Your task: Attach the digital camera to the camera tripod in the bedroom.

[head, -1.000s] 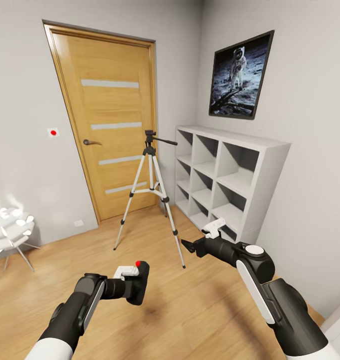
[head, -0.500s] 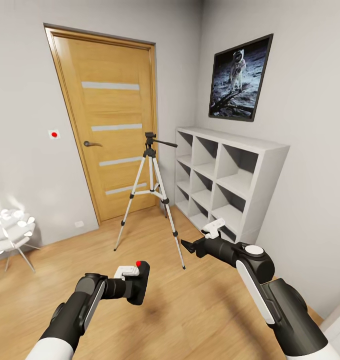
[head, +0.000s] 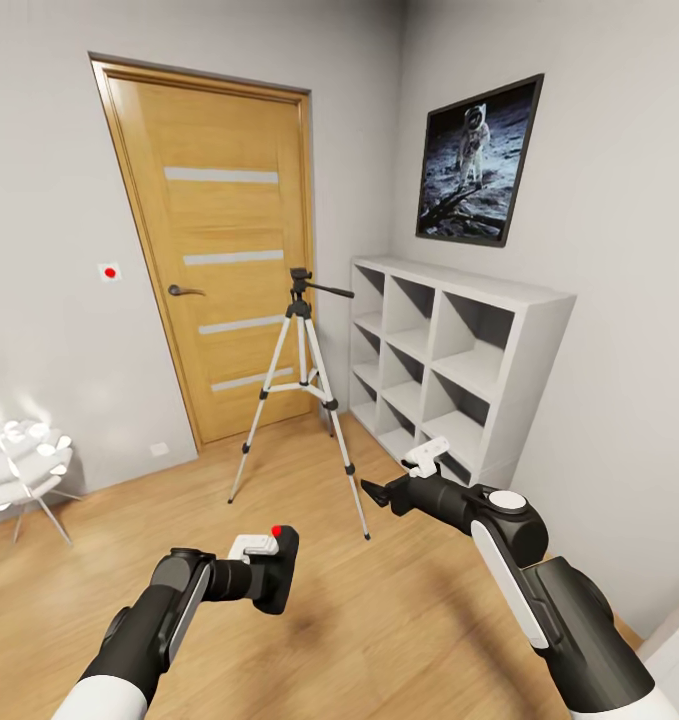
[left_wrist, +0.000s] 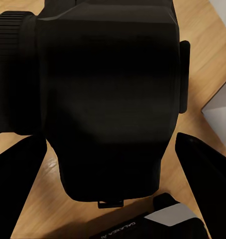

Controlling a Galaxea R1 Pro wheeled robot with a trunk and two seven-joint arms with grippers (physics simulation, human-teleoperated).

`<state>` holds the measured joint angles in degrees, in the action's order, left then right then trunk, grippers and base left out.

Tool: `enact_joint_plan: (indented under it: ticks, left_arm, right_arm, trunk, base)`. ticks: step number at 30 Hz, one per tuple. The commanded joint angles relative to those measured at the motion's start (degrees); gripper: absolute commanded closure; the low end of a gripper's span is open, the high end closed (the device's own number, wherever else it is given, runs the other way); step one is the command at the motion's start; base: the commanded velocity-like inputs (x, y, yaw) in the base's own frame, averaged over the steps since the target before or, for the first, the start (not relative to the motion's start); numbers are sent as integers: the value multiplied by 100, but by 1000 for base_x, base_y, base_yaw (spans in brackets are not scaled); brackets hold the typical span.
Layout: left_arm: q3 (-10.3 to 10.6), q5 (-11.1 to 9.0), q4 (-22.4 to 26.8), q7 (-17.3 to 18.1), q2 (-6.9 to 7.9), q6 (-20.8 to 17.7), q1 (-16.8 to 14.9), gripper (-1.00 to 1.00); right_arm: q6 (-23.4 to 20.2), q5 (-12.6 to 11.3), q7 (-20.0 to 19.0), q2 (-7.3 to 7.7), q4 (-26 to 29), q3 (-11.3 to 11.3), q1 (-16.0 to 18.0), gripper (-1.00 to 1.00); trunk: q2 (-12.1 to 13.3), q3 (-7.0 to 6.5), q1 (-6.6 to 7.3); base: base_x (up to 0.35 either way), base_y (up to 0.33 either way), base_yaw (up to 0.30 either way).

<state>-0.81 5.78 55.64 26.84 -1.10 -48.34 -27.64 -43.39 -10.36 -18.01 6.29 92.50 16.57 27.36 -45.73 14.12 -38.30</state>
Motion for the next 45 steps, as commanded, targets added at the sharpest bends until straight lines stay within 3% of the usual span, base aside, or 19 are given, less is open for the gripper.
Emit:
enact_joint_plan:
  ticks: [1, 45]
  left_arm:
    - [-8, 54, 4, 49, -4, -18, -4, 100]
    - [-7, 37, 6, 49, 0, -18, -6, 100]
  right_arm:
    - [-29, -28, 8, 4, 5, 4, 6, -100]
    - [-26, -28, 9, -5, 5, 71, 6, -100]
  trunk:
    - [35, -10, 21]
    - [1800, -800, 988]
  base:
    - [0, 0, 0]
    - [0, 0, 0]
